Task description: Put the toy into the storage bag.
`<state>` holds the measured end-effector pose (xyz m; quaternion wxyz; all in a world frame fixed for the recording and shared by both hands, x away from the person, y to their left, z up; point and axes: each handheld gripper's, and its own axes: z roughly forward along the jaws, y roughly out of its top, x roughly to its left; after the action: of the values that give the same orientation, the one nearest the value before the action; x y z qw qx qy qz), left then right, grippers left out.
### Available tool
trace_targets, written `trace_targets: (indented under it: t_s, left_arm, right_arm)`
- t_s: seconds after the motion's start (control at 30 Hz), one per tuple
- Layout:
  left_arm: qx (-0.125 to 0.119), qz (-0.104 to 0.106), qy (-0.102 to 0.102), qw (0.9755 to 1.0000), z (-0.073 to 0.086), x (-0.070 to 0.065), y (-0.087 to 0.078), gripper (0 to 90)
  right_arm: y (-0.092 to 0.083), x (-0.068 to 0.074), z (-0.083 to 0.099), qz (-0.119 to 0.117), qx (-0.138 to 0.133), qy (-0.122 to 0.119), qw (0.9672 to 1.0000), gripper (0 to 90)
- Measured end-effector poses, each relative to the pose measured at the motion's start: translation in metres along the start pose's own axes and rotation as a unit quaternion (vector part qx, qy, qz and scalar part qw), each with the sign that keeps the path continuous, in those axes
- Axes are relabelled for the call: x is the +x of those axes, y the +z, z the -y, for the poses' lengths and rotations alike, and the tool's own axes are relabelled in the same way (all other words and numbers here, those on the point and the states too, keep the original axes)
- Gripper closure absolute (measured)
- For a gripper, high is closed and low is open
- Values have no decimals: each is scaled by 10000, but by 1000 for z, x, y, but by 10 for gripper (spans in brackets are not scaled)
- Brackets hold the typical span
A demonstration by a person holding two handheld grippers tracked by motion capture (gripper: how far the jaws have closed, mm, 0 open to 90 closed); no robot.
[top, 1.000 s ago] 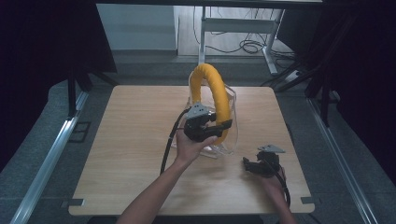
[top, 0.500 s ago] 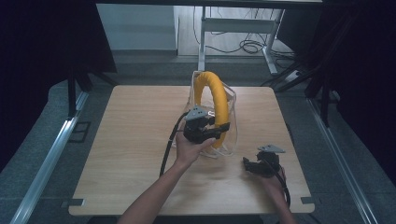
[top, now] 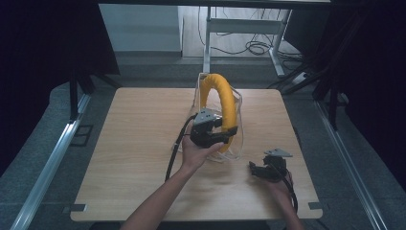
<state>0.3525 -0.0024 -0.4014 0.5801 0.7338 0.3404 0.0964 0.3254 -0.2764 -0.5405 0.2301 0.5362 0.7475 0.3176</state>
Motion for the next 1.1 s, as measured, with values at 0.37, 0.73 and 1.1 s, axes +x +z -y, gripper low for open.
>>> trace_targets:
  t_s: [0.37, 0.73, 1.1]
  left_arm:
    - [-255, 85, 3, 9996, -6, 1, -22, 310]
    - [-115, 100, 93, 9998, -2, 10, -45, 303]
    - [-45, 11, -10, 10000, 12, 24, -65, 309]
  right_arm:
    - [0, -1, 0, -16, -2, -21, 10000, 161]
    - [0, -1, 0, 9, -10, 3, 10000, 161]
    - [0, -1, 0, 2, -4, 21, 10000, 161]
